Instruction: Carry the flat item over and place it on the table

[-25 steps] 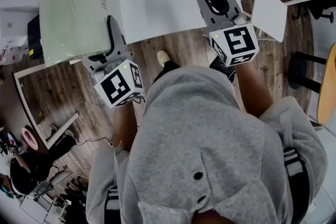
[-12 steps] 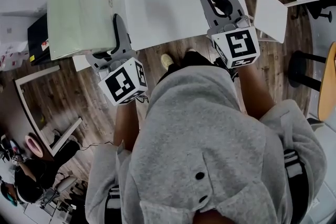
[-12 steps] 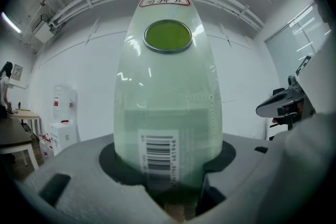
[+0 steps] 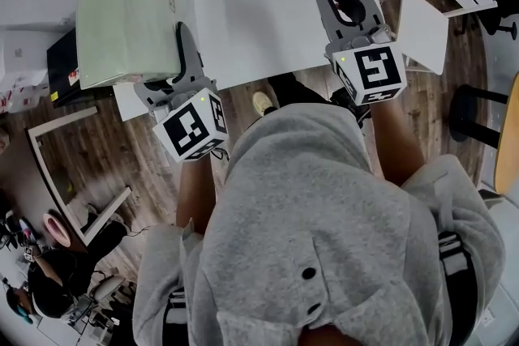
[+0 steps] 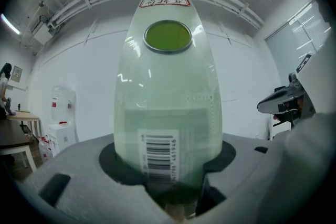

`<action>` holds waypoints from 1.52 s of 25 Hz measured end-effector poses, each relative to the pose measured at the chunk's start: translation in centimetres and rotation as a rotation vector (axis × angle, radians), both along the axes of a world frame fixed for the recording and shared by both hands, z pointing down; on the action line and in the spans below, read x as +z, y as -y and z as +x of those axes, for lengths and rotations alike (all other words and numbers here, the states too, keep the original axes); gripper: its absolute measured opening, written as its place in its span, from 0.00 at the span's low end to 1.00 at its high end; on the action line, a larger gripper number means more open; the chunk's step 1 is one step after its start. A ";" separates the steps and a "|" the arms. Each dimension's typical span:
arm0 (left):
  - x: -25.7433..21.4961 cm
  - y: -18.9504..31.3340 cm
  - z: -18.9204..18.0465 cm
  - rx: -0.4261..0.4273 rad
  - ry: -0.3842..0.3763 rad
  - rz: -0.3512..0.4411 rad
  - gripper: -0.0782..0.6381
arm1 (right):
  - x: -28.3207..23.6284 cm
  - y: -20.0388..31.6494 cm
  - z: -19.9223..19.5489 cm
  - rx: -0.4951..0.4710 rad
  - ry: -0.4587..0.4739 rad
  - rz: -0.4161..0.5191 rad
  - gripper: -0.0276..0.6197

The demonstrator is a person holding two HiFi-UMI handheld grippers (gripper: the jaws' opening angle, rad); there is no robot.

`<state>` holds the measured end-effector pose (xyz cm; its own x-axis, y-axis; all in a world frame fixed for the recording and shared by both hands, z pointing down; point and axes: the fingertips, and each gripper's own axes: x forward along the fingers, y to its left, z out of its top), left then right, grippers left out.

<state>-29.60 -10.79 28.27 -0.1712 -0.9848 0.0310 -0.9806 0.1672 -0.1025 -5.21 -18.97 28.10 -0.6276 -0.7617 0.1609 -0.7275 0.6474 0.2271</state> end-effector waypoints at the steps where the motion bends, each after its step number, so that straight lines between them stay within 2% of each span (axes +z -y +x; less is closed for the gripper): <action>1: 0.1 0.4 0.0 -0.004 0.003 -0.001 0.50 | 0.1 0.4 0.0 -0.002 0.003 -0.001 0.09; 16: 2.7 7.7 -0.6 -0.031 0.008 -0.063 0.49 | 2.5 6.6 0.7 -0.013 0.000 -0.061 0.09; 38: 6.1 15.6 -2.7 -0.061 -0.001 -0.093 0.49 | 5.2 12.4 1.2 0.001 -0.023 -0.134 0.09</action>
<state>-32.31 -26.36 34.34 -0.2309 -0.9653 0.1223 -0.9689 0.2166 -0.1195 -3.98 -31.33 33.28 -0.6219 -0.7331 0.2753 -0.7237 0.6724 0.1557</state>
